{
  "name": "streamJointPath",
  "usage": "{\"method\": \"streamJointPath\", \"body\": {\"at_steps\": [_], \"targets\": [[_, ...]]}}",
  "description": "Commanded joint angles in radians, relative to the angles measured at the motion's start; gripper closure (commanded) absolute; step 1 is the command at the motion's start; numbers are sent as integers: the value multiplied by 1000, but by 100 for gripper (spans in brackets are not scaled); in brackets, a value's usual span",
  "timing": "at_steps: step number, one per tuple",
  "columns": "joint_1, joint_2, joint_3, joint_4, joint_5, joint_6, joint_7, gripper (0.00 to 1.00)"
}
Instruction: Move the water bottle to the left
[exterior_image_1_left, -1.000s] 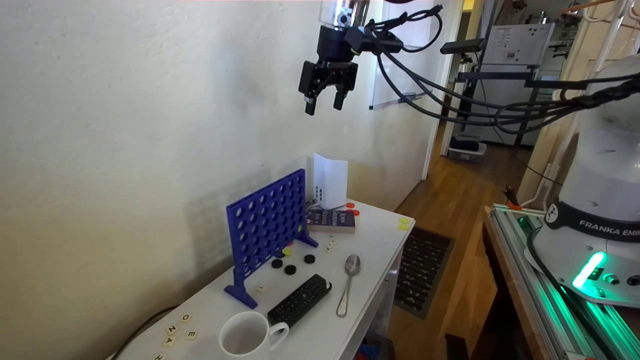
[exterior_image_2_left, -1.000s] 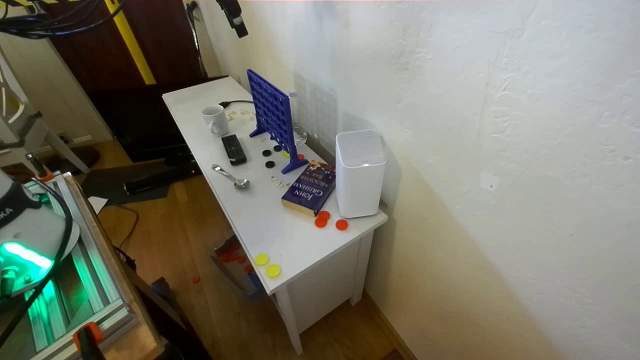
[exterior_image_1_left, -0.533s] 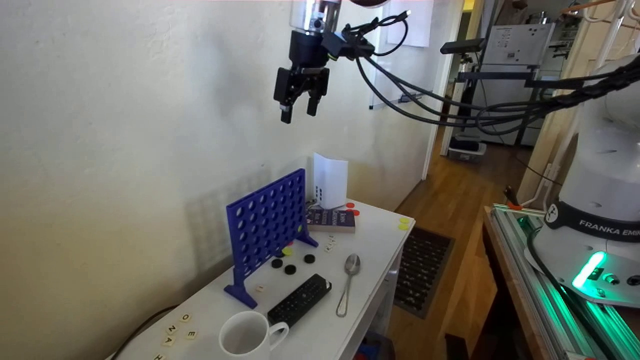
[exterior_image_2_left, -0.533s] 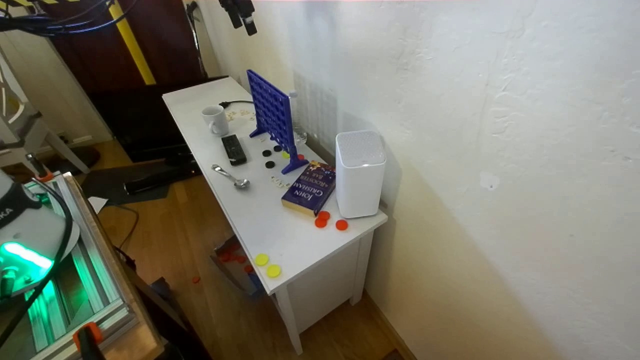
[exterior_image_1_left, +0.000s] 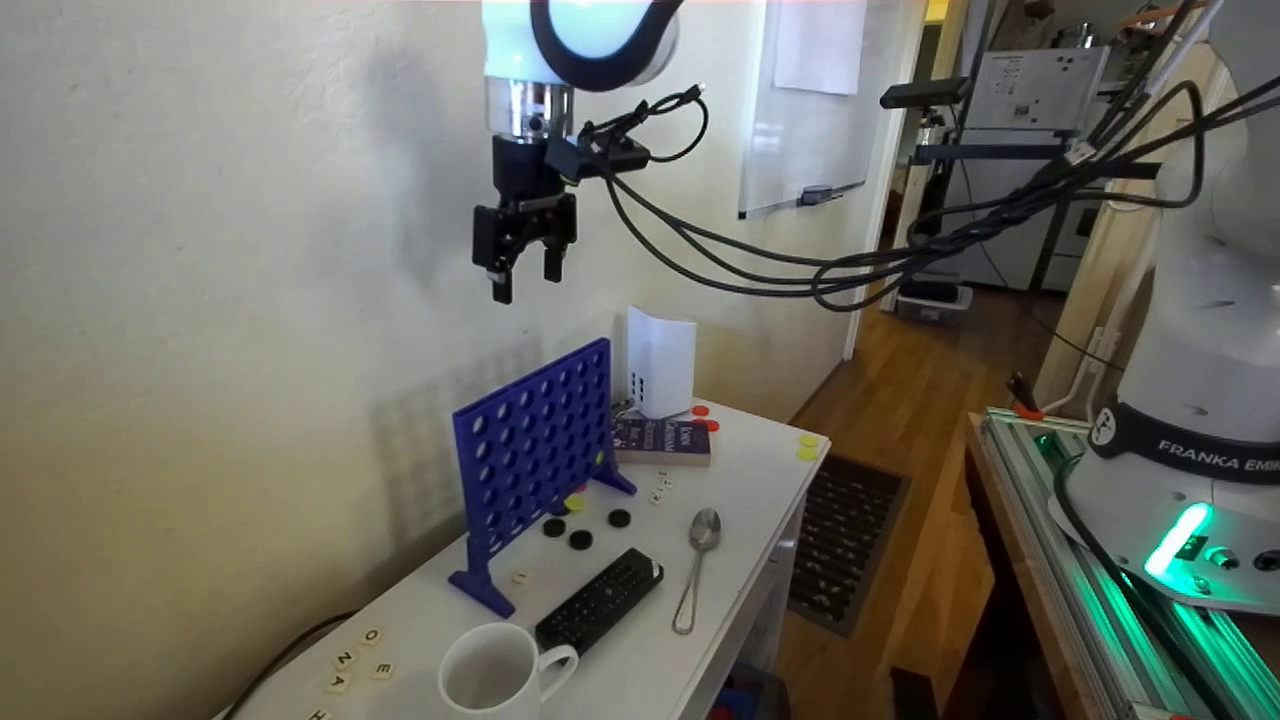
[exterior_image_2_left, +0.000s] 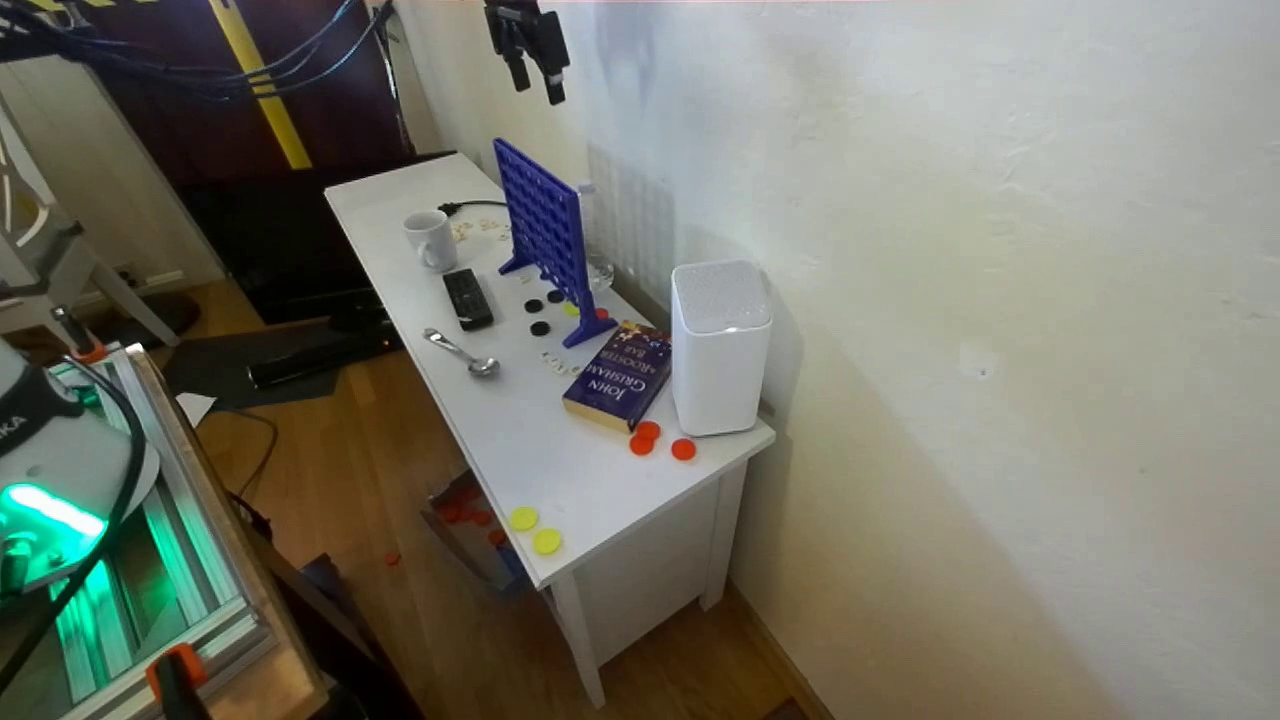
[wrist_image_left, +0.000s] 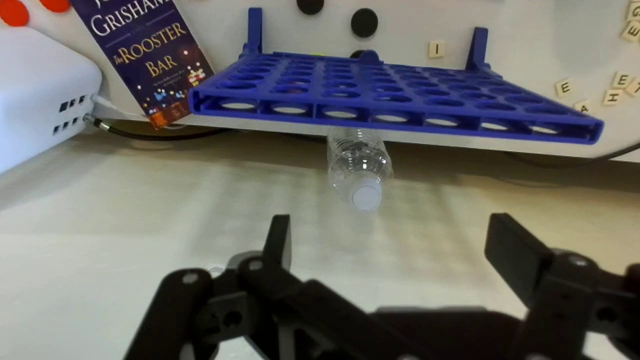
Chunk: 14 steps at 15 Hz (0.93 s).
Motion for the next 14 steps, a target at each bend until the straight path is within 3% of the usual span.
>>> {"method": "streamJointPath", "body": {"at_steps": [1, 8, 12, 14], "targets": [[16, 112, -36, 121, 51, 12, -33, 0], [31, 205, -58, 173, 75, 5, -30, 0], [35, 228, -66, 140, 78, 119, -27, 0], [45, 217, -78, 141, 65, 71, -24, 0]]}}
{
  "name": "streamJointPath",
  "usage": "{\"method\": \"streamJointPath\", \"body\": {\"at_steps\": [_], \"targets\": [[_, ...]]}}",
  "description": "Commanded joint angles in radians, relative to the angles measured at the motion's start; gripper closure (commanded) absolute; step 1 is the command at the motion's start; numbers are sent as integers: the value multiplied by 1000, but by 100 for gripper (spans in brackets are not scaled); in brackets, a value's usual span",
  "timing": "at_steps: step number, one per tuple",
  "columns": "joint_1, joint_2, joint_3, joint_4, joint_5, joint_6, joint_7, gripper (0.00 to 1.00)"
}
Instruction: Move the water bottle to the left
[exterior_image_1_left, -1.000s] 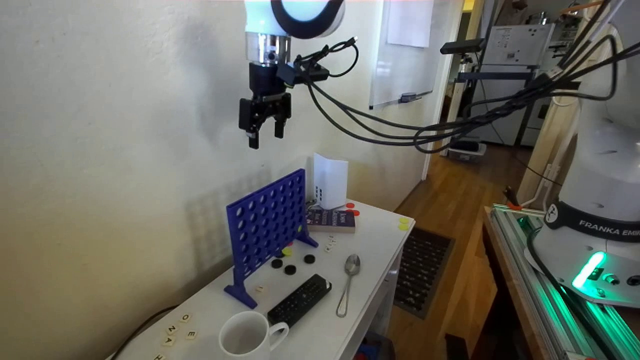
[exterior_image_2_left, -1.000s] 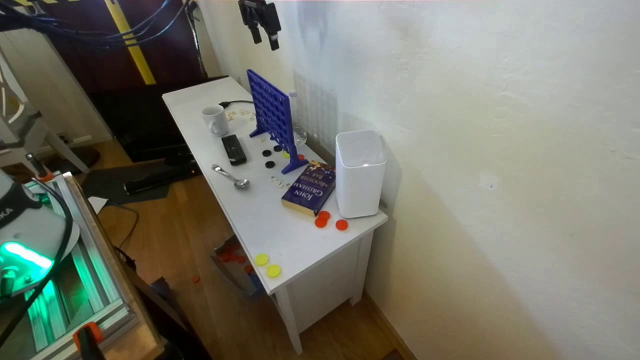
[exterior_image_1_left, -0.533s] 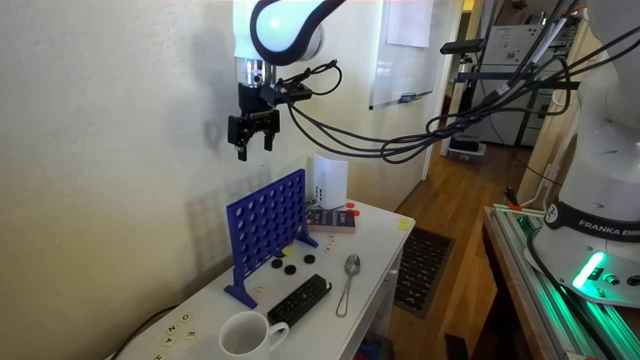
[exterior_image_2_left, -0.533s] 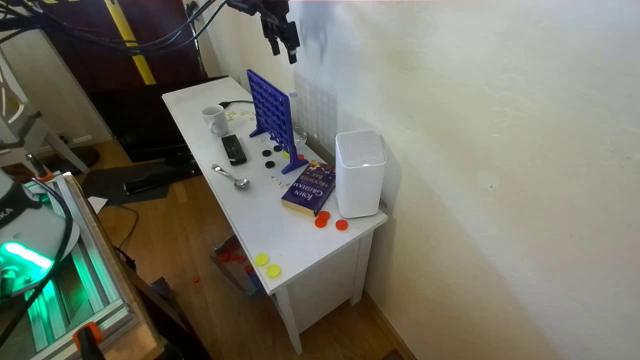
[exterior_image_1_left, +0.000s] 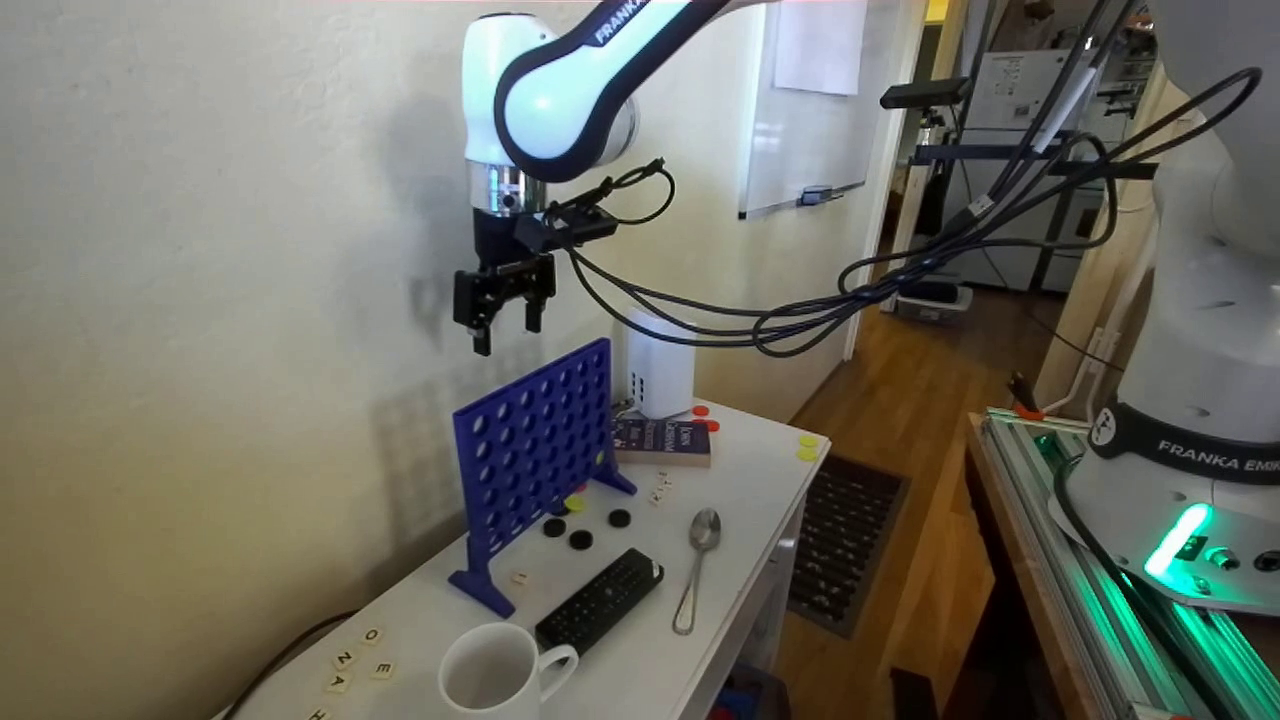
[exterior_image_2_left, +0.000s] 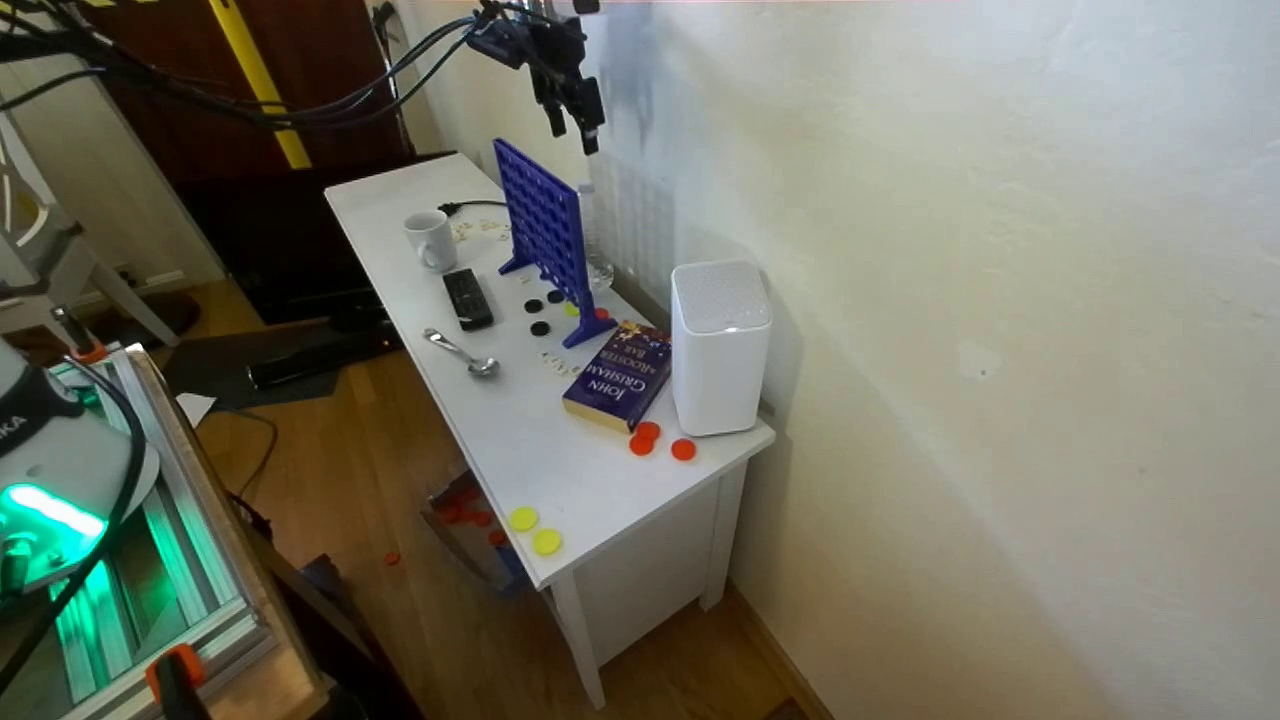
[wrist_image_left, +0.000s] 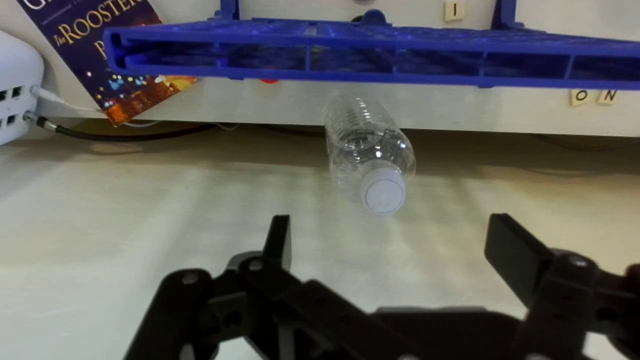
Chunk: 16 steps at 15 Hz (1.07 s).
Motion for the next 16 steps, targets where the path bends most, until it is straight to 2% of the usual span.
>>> {"method": "streamJointPath", "body": {"at_steps": [1, 5, 8, 12, 16], "targets": [[24, 1, -29, 1, 19, -2, -12, 0], [25, 1, -31, 1, 18, -2, -11, 0], [33, 24, -31, -9, 26, 45, 7, 0], [33, 44, -25, -47, 75, 134, 25, 0], [57, 56, -56, -84, 68, 241, 51, 0]]}}
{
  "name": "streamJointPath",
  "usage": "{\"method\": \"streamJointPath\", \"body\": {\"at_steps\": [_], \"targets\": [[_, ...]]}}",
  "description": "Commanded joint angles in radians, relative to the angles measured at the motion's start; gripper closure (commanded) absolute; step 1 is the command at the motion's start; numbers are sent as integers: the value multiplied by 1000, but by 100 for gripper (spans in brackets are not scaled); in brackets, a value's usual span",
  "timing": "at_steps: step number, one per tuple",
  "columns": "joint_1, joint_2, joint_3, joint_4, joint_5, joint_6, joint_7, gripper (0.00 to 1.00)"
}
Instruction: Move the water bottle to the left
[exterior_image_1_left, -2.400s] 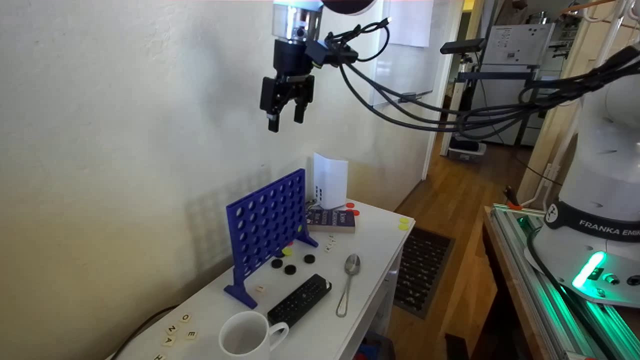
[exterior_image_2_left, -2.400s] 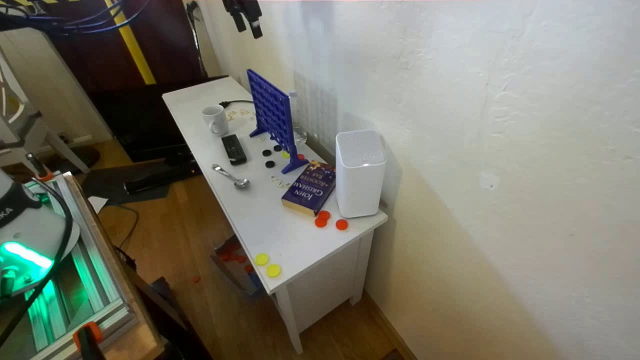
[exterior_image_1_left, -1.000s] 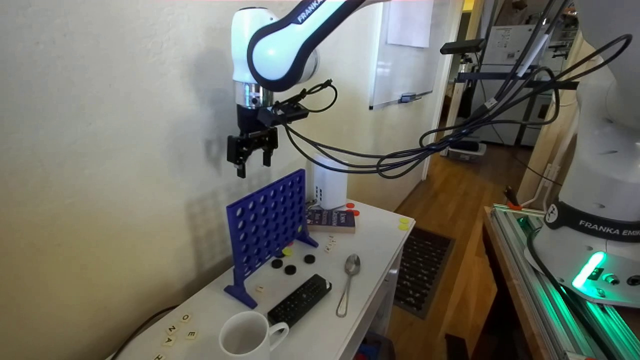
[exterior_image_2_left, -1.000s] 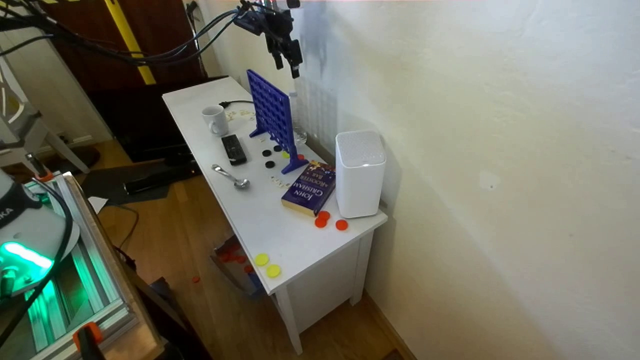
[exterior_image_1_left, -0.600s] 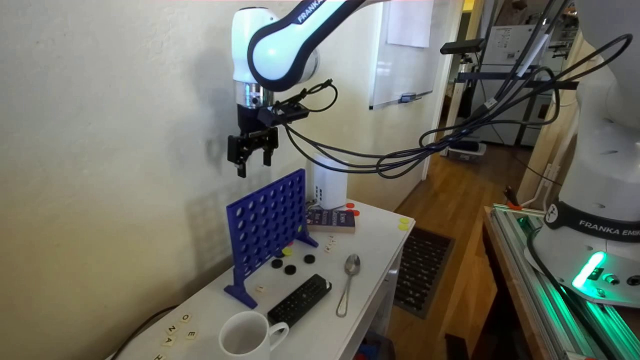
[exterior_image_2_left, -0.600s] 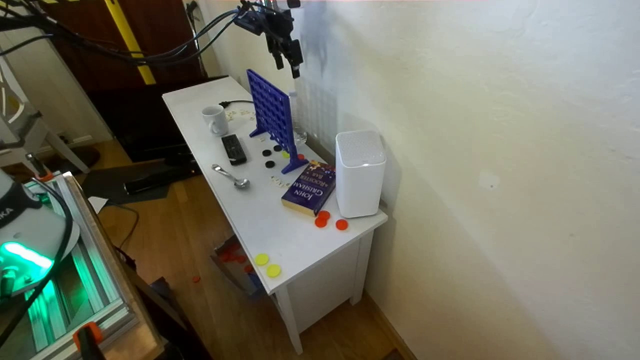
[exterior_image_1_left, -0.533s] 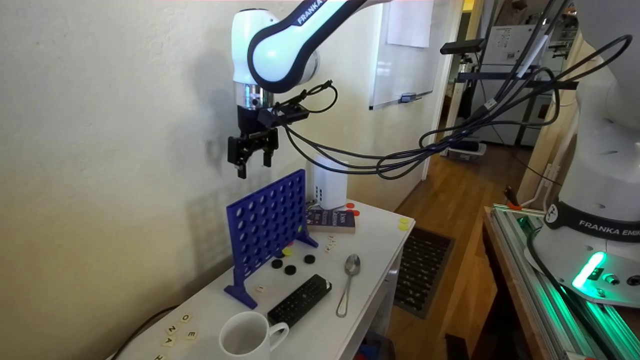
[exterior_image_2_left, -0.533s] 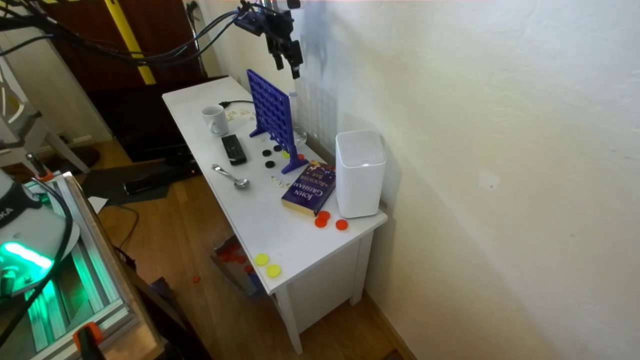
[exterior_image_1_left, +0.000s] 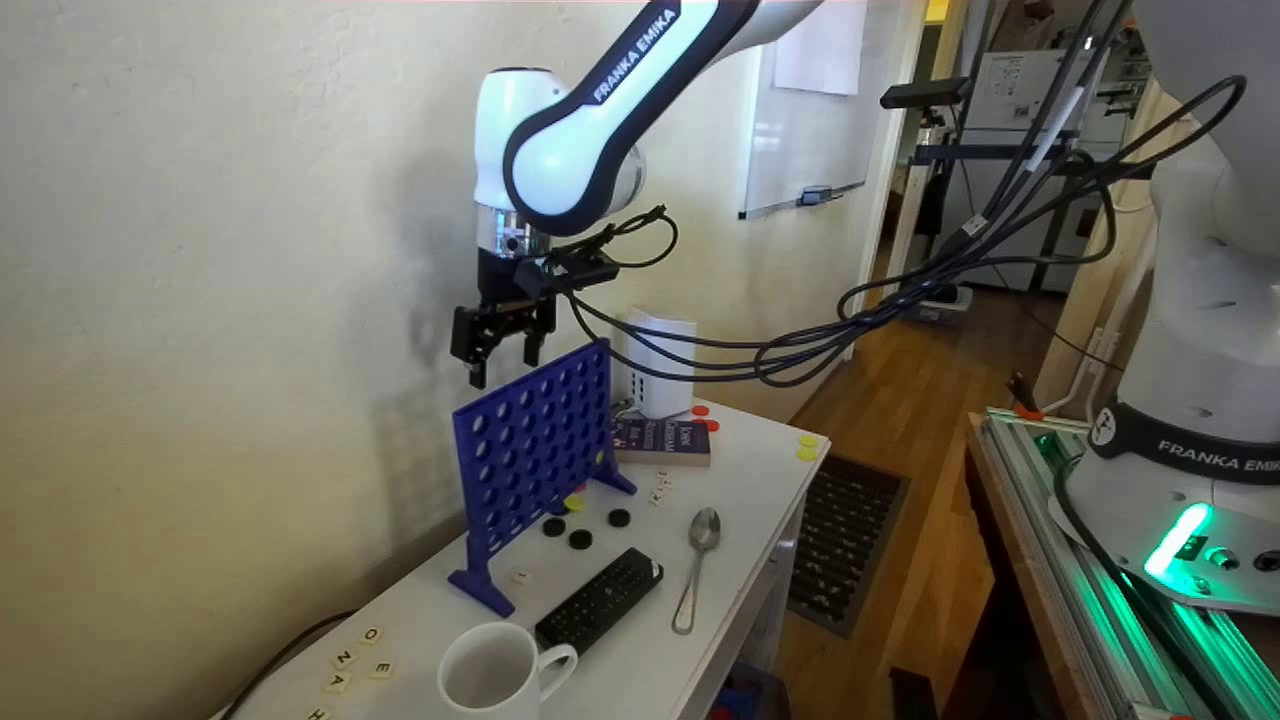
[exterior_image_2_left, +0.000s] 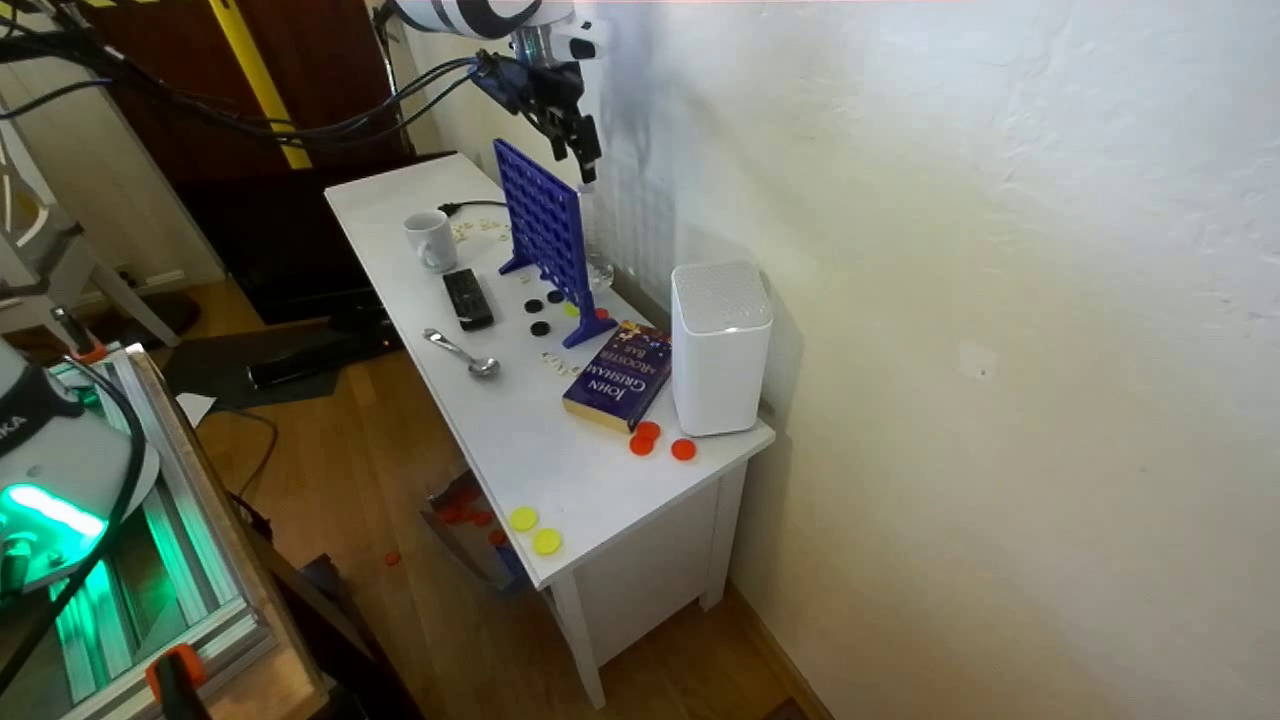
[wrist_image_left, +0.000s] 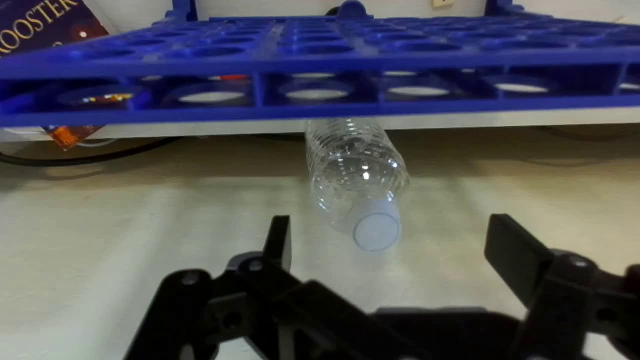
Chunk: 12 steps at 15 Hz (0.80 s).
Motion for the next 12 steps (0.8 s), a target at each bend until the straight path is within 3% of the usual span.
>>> {"method": "streamJointPath", "body": {"at_steps": [1, 10, 12], "targets": [[39, 0, -44, -40, 11, 99, 35, 0], [112, 30, -107, -38, -3, 120, 111, 0], [130, 35, -123, -33, -11, 116, 127, 26]]}}
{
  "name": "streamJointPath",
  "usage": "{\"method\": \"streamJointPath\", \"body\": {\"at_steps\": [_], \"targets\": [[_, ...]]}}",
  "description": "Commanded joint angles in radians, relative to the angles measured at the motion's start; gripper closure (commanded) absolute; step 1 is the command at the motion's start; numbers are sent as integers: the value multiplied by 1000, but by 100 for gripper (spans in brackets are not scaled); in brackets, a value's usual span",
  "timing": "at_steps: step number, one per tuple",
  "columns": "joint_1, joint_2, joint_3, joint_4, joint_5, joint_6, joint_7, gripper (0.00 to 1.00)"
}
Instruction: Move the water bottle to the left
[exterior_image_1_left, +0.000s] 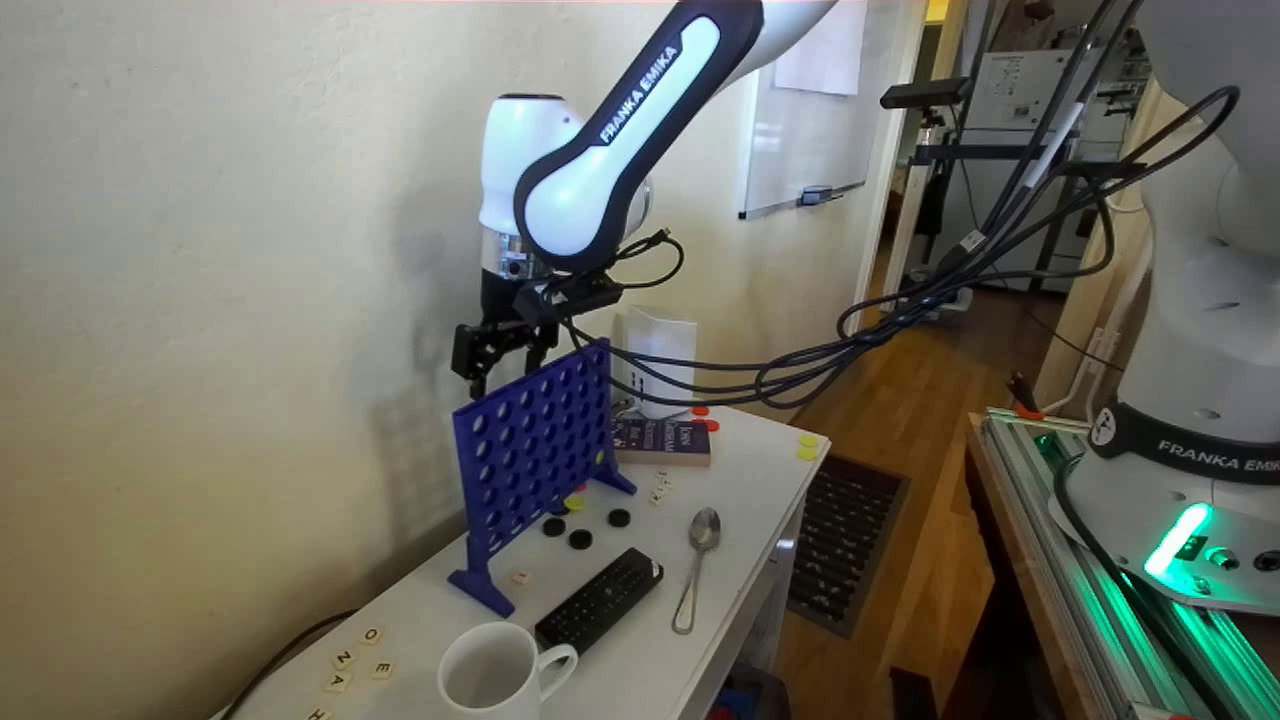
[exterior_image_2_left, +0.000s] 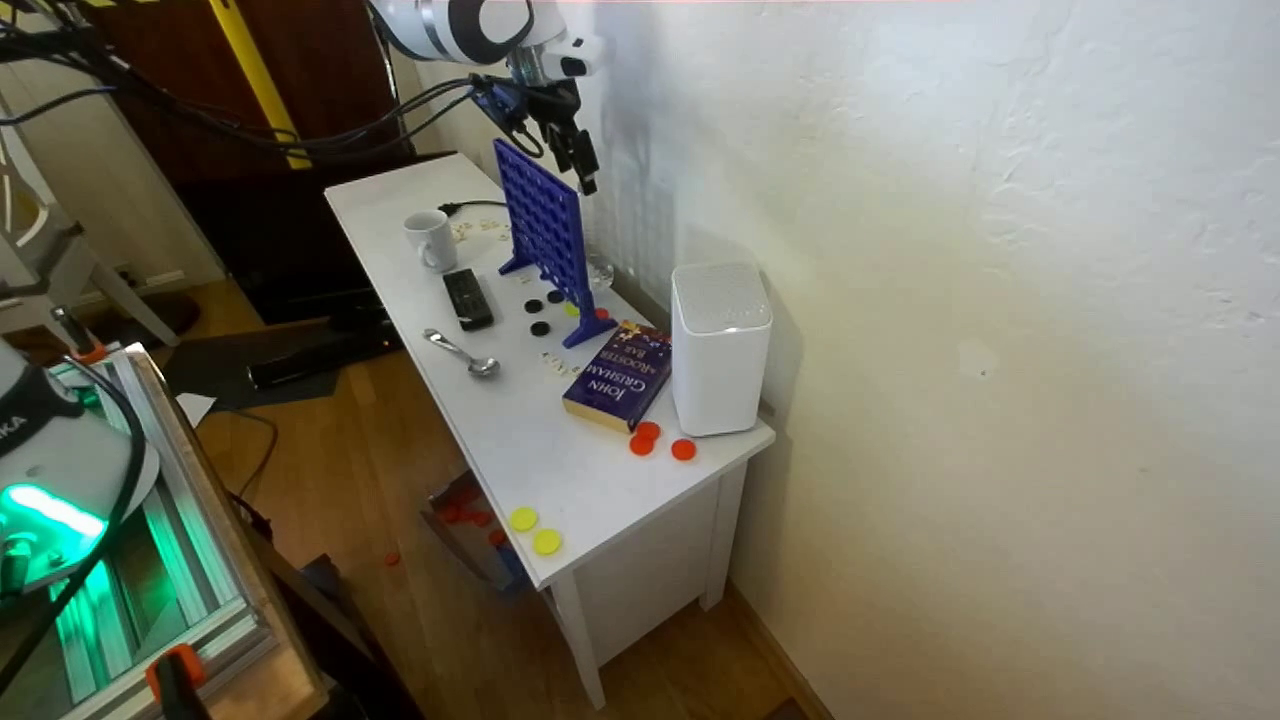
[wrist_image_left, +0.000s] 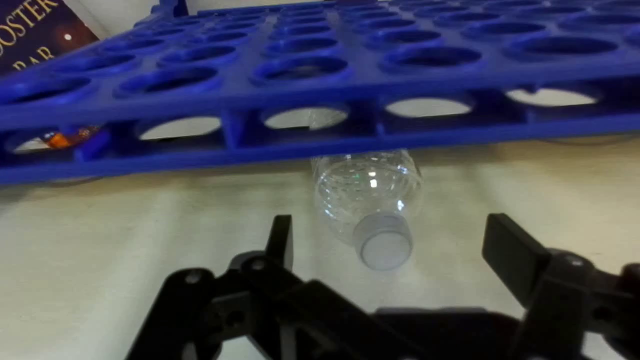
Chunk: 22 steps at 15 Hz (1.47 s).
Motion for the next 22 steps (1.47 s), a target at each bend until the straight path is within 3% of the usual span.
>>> {"method": "streamJointPath", "body": {"at_steps": [1, 3, 6, 10, 13, 18, 20, 22], "targets": [[49, 15, -43, 11, -17, 7, 50, 32], [70, 18, -62, 13, -35, 14, 58, 45], [91, 19, -83, 16, -50, 15, 64, 45], [107, 22, -101, 17, -68, 25, 65, 23], [111, 28, -107, 19, -75, 38, 61, 18], [108, 36, -102, 20, -69, 46, 54, 40], [108, 38, -103, 21, -69, 47, 53, 63], [105, 35, -99, 18, -68, 50, 44, 79]]}}
